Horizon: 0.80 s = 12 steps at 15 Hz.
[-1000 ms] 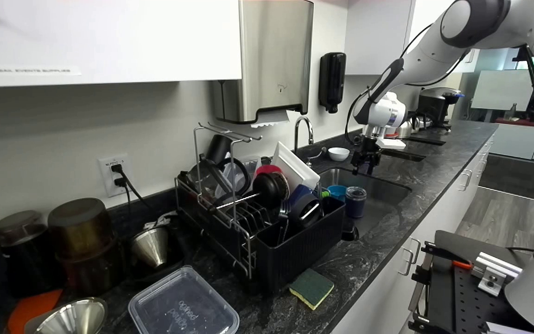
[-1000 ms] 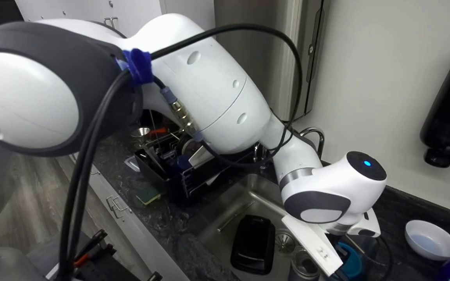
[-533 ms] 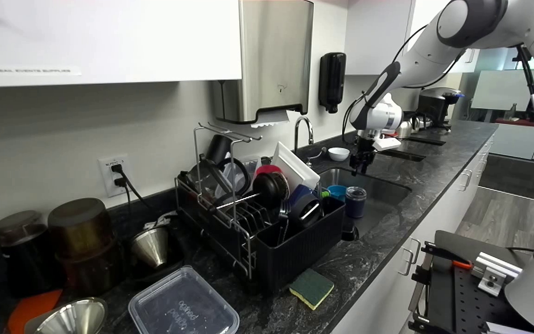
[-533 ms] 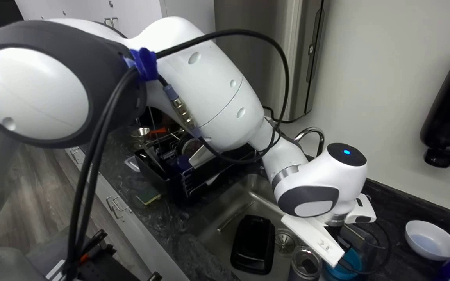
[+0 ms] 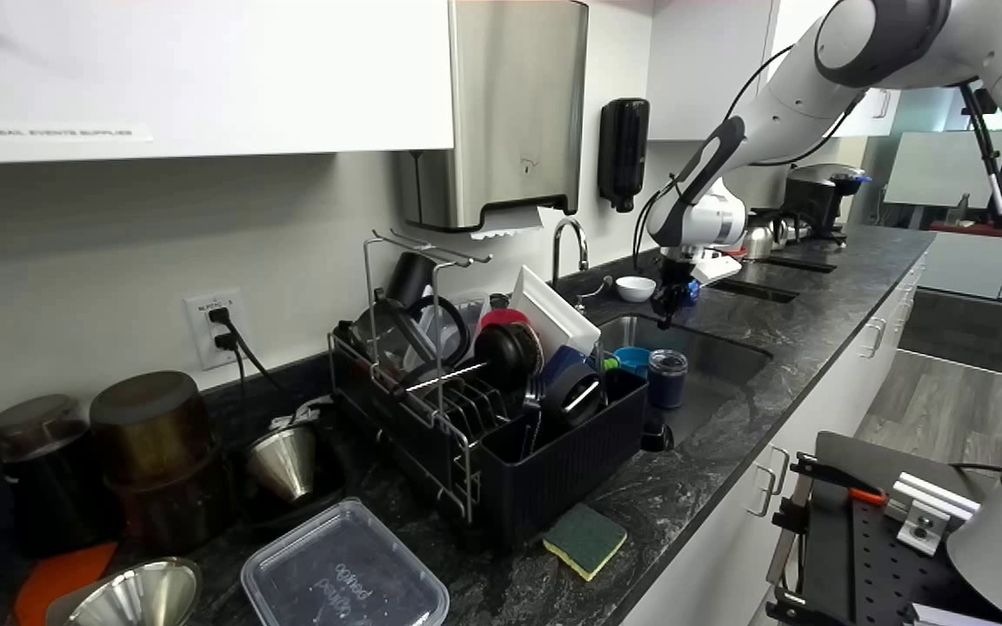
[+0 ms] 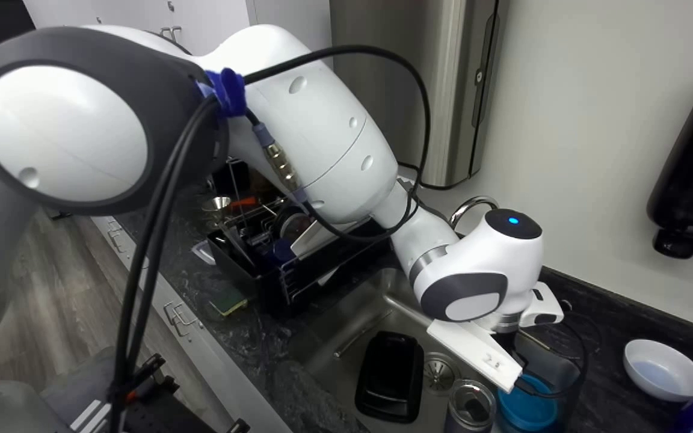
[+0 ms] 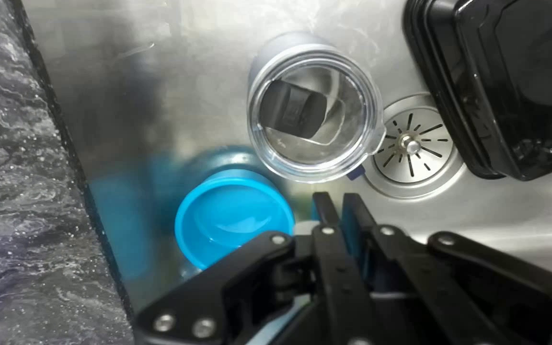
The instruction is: Take the straw out of the sink and put it in the cutlery compartment, pick the lid on the tray, place it on the cup in the sink, lift the cup, drop it in the sink then move the pan in the sink to the left
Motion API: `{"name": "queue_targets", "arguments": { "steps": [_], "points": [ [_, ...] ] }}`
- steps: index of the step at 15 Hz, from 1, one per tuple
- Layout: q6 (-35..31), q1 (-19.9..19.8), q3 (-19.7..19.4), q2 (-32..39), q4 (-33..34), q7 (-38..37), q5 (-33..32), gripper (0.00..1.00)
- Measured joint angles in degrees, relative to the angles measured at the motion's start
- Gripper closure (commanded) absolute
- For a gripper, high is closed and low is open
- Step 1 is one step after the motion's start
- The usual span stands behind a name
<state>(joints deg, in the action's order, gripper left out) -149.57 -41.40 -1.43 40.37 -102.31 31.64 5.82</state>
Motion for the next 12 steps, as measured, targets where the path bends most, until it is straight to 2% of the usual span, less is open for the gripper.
{"name": "queue_targets", "arguments": {
  "steps": [12],
  "points": [
    [0.29, 2.35, -1.97, 0.36, -1.81, -2.03, -2.26, 1.00]
  ]
}}
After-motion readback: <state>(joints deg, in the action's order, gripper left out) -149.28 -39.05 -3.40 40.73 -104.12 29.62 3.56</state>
